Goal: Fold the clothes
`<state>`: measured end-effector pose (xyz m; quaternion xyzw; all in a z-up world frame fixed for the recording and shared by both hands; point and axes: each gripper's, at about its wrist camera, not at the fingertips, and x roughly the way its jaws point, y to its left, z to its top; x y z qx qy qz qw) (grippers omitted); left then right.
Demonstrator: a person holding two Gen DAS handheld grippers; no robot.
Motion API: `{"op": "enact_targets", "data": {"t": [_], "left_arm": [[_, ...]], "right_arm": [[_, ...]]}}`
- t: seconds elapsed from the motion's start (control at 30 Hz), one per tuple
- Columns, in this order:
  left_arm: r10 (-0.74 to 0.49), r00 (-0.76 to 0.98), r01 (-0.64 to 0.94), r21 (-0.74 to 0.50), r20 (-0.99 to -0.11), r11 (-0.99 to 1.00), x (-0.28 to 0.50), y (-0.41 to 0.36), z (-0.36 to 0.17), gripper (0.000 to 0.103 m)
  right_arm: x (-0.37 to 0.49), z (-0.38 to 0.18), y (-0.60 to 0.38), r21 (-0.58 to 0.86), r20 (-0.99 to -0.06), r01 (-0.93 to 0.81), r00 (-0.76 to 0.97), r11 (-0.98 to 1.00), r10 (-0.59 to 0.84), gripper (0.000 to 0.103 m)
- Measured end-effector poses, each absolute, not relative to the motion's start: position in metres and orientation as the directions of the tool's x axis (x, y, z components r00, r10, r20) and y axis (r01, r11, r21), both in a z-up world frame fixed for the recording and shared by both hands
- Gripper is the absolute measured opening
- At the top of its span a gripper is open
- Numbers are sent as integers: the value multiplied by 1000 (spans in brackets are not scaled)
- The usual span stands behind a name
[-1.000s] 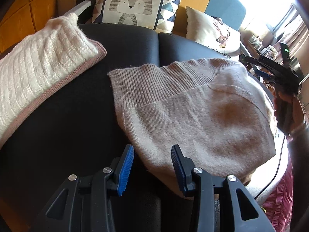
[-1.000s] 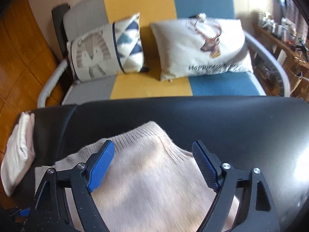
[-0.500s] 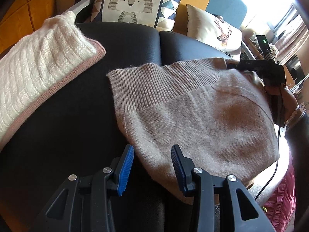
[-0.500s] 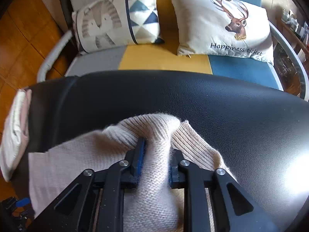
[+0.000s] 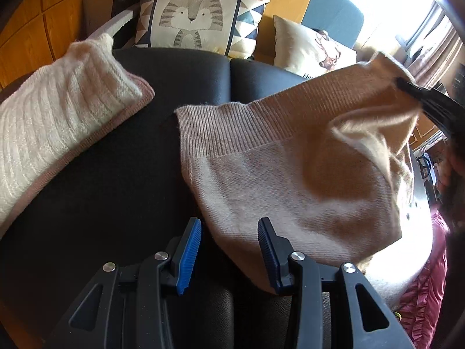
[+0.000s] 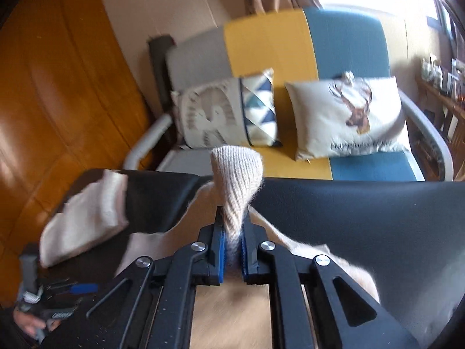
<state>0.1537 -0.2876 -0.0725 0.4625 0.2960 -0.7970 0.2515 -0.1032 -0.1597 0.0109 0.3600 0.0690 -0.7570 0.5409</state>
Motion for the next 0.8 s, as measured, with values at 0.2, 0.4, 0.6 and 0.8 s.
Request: {"op": "enact_targets", "data": {"t": [0.2, 0.4, 0.6, 0.8], "left_arm": [[-149, -470, 663, -236, -870, -710, 160, -275, -58, 41], [-162, -483, 653, -230, -861, -722, 166, -263, -48, 41], [-181, -484, 668, -228, -856, -708, 172, -264, -44, 41], [-186, -484, 665, -221, -855, -713, 179, -255, -41, 41]], "right_arm": [[-57, 30, -96, 281, -589, 881, -154, -380, -794, 9], [-26, 19, -32, 343, -567, 855, -142, -389, -812, 9], [-4, -17, 9, 361, -628, 815, -148, -454, -764, 9], [-9, -55, 48, 406, -679, 714, -182, -570, -711, 9]]}}
